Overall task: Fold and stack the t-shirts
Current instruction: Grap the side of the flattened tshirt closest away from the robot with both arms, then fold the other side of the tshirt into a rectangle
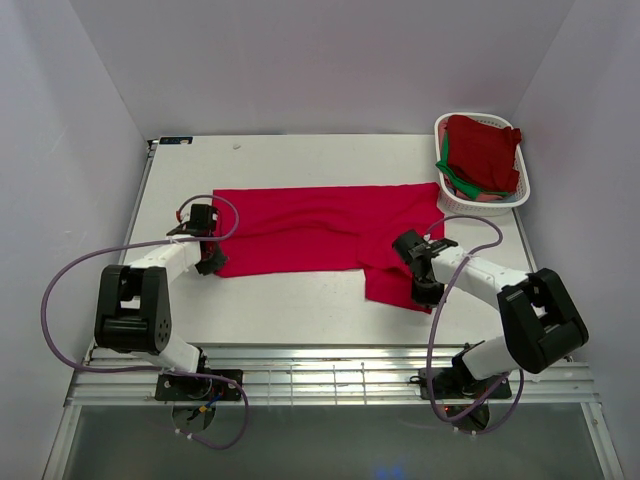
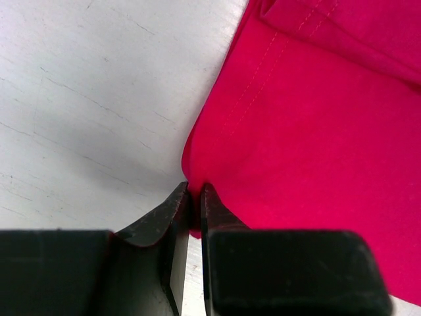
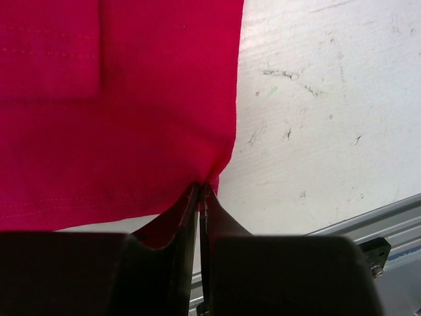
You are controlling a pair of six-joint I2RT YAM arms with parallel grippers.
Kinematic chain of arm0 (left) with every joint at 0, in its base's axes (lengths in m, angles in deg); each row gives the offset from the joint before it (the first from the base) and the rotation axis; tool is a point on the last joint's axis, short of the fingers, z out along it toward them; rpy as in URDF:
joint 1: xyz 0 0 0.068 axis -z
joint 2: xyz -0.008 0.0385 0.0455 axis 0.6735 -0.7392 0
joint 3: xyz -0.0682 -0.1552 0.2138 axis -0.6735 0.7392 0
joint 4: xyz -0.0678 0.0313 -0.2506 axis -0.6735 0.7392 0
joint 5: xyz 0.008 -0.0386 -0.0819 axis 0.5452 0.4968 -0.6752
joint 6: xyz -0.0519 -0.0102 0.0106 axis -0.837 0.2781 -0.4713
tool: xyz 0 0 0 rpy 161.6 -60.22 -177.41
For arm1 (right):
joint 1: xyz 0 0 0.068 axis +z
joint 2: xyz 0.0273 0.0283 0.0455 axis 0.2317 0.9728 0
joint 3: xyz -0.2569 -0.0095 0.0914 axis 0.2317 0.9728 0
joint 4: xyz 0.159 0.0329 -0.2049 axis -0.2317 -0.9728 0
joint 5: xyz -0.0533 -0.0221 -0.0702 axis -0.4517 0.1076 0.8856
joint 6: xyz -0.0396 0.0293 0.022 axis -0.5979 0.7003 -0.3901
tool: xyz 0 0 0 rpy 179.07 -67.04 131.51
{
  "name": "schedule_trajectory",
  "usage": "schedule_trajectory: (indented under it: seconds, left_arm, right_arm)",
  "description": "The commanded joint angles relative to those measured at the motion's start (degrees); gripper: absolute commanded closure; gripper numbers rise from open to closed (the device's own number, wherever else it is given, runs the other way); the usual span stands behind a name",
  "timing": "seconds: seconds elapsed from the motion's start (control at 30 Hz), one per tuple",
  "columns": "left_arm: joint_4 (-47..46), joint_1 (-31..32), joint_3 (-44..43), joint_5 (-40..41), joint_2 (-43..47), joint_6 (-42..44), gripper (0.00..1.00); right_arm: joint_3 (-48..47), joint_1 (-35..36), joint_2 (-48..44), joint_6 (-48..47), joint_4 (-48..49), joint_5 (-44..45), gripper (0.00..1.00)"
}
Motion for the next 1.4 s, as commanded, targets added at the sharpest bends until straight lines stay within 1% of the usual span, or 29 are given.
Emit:
schedule_trajectory:
  seconds: [0.0,0.13,0.37,0.47,0.5,0.7,0.73,0.83,0.87,0.97,1.17,1.37]
  left_arm:
    - [1.1,0.1,-3.1,0.3,-0.7,0.7,0.79]
    - [2.5,0.1,-7.8,0.0,-1.6,0.8,0.80]
    - [5.4,-0.2,-15.3,-1.8,-6.1,0.8,0.80]
    - [6.3,-0.8,-17.6,-2.2,-8.3,0.5,0.80]
    - [6.5,-1.3,-19.1,-2.8,-9.7,0.5,0.80]
    - [8.7,-3.4,-24.7,-5.0,-14.7,0.5,0.80]
    - [8.9,-3.7,-26.1,-5.5,-15.2,0.6,0.81]
    - [9.8,-4.1,-28.9,-6.4,-17.2,0.9,0.80]
    - [9.9,-4.1,-29.5,-6.6,-18.1,0.9,0.80]
    - [10.5,-6.2,-32.4,-7.8,-20.0,1.3,0.81]
    - [12.0,-6.6,-38.2,-12.0,-22.4,1.9,0.81]
    - [13.7,-6.9,-42.6,-13.6,-26.9,2.2,0.82]
  right_arm:
    - [-3.7,-1.3,2.3,-1.2,-0.4,2.2,0.92]
    - [-9.4,-3.5,4.2,-4.1,-1.7,3.2,0.92]
    - [-20.5,-7.7,9.1,-9.9,-2.7,2.8,0.92]
    - [-26.3,-9.3,12.7,-12.6,-3.5,2.6,0.92]
    - [-29.5,-9.7,14.8,-13.1,-3.8,2.4,0.92]
    - [-40.8,-11.9,24.3,-17.3,-6.4,1.9,0.92]
    - [-44.1,-12.4,25.3,-17.7,-6.8,1.7,0.92]
    - [-48.1,-13.5,29.3,-18.9,-7.9,1.4,0.92]
    - [-50.8,-13.7,30.2,-19.1,-8.4,1.0,0.92]
    - [-55.4,-14.5,33.2,-19.8,-9.8,0.6,0.92]
    - [-62.3,-15.8,37.0,-21.2,-11.7,0.0,0.92]
    - [-69.8,-17.2,40.4,-22.2,-14.0,-0.7,0.92]
